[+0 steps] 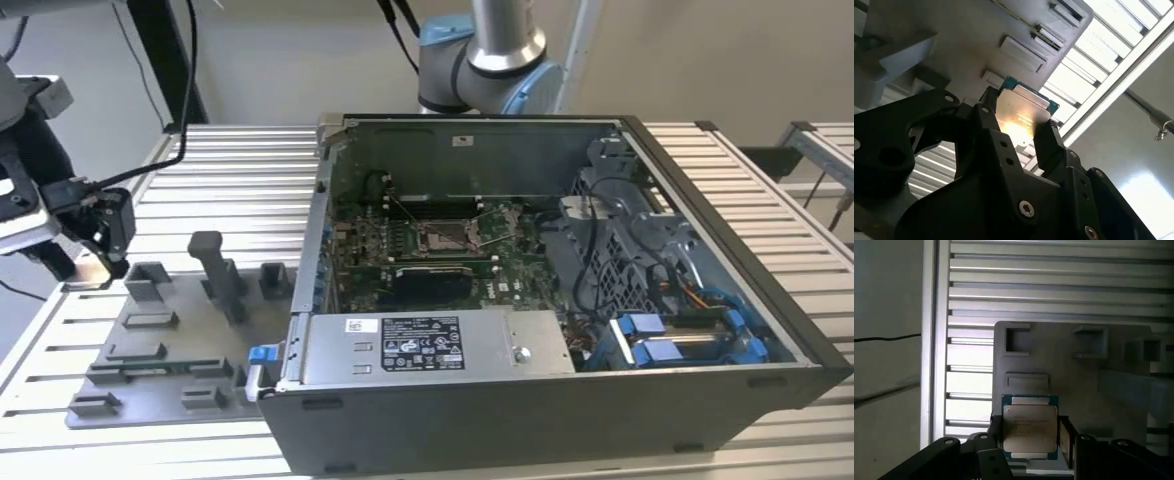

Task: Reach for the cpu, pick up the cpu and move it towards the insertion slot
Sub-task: 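Pick up the cpu and move it towards the insertion slot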

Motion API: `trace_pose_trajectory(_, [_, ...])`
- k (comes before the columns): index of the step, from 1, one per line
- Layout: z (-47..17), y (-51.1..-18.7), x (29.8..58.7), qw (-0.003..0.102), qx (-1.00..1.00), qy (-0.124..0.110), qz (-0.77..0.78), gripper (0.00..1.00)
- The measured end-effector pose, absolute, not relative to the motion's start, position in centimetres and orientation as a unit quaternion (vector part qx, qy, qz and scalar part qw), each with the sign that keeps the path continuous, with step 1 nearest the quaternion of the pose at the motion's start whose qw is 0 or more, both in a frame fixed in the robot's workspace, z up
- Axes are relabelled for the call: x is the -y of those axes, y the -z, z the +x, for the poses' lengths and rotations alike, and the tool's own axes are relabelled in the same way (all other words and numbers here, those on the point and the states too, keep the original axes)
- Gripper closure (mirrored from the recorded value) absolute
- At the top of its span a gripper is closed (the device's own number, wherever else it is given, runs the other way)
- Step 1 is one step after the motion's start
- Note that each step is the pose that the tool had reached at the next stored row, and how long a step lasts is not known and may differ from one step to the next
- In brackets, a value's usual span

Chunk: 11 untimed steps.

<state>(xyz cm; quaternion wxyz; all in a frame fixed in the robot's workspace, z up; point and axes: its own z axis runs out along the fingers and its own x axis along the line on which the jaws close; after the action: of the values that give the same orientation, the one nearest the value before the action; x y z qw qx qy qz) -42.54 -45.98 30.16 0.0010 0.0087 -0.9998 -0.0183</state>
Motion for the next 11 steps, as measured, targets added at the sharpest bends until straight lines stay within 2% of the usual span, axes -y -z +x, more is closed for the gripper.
trace_pose_trajectory(11, [-42.5, -35.2, 46.0, 0.001, 1.000, 0.018, 0.009, 1.00])
